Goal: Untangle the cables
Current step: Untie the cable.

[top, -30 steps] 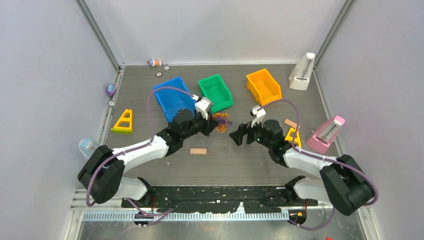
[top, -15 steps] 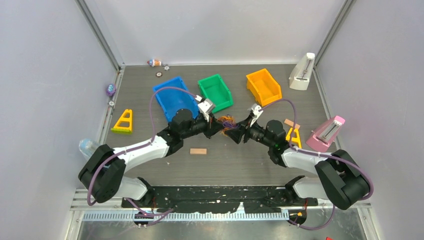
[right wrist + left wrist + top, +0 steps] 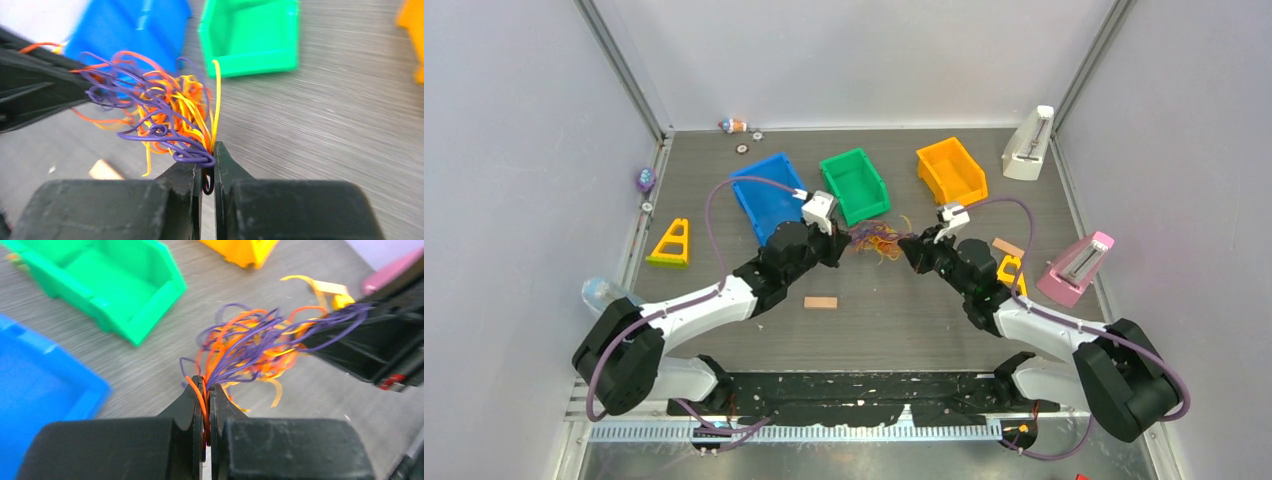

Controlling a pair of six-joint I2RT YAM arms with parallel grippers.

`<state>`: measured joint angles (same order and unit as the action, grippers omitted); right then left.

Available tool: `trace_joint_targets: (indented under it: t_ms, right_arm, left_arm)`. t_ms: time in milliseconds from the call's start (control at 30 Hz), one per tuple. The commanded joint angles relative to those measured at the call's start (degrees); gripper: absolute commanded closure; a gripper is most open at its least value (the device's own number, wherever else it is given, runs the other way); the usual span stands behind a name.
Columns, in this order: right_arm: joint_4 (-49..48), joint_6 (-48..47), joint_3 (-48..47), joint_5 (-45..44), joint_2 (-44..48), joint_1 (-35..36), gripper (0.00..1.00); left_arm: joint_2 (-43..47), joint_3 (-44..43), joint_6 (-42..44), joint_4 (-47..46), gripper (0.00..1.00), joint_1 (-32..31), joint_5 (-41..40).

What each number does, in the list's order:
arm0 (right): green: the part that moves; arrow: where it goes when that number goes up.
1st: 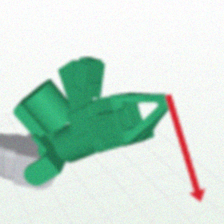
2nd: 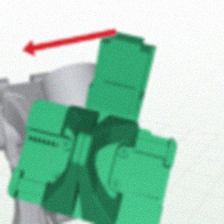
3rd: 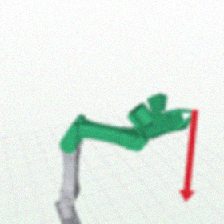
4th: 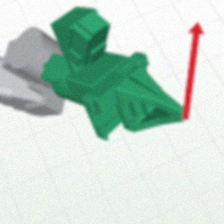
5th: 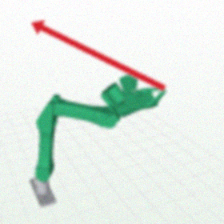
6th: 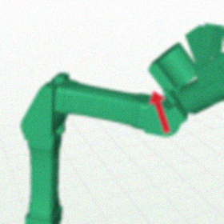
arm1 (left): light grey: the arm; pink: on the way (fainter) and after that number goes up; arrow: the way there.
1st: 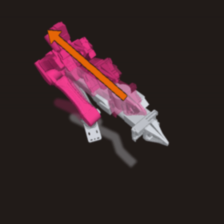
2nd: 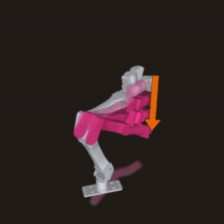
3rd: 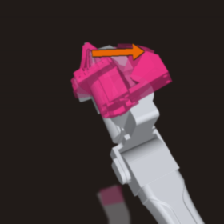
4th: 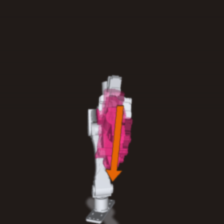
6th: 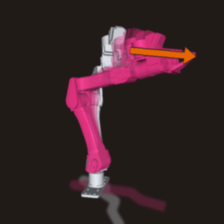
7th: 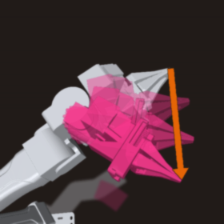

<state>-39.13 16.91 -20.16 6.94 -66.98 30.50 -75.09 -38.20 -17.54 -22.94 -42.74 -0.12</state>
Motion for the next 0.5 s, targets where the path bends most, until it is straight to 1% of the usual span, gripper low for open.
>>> trace_joint_targets:
  t_ms: [0,67,133,233,300,333,400,467]
  right_arm:
    - [7.20,0.34,-0.90,-19.34,2.77,-1.54,0.95]
    - [9.08,0.97,-1.18,-22.49,3.10,-1.49,0.95]
    - [11.81,2.12,-1.71,-29.18,3.42,-1.56,0.95]
    - [15.59,4.71,-2.15,-35.21,3.98,-1.56,0.95]
    - [17.86,7.41,-2.28,-41.53,4.48,-1.56,0.95]
    - [18.96,10.68,-2.37,-47.18,4.62,-1.53,0.95]
    - [22.10,13.69,-2.54,-53.15,5.00,-1.58,0.95]
    - [23.25,14.27,-2.76,-54.38,5.39,-1.58,0.95]
  left_arm:
    - [2.72,-0.54,-0.66,5.56,1.00,1.17,-18.22]
    - [3.55,-0.01,-1.49,6.01,1.00,1.17,-21.32]
    - [4.49,0.73,-2.16,5.94,1.00,1.17,-24.52]
    - [5.83,1.65,-2.94,6.27,1.00,1.17,-29.09]
    - [6.66,2.00,-4.56,7.17,1.00,1.17,-33.45]
    - [7.12,2.61,-5.52,7.02,1.00,1.17,-36.69]
    - [7.89,3.70,-6.30,5.90,1.00,1.17,-39.80]
    - [8.61,4.62,-6.61,4.80,1.00,1.17,-40.29]
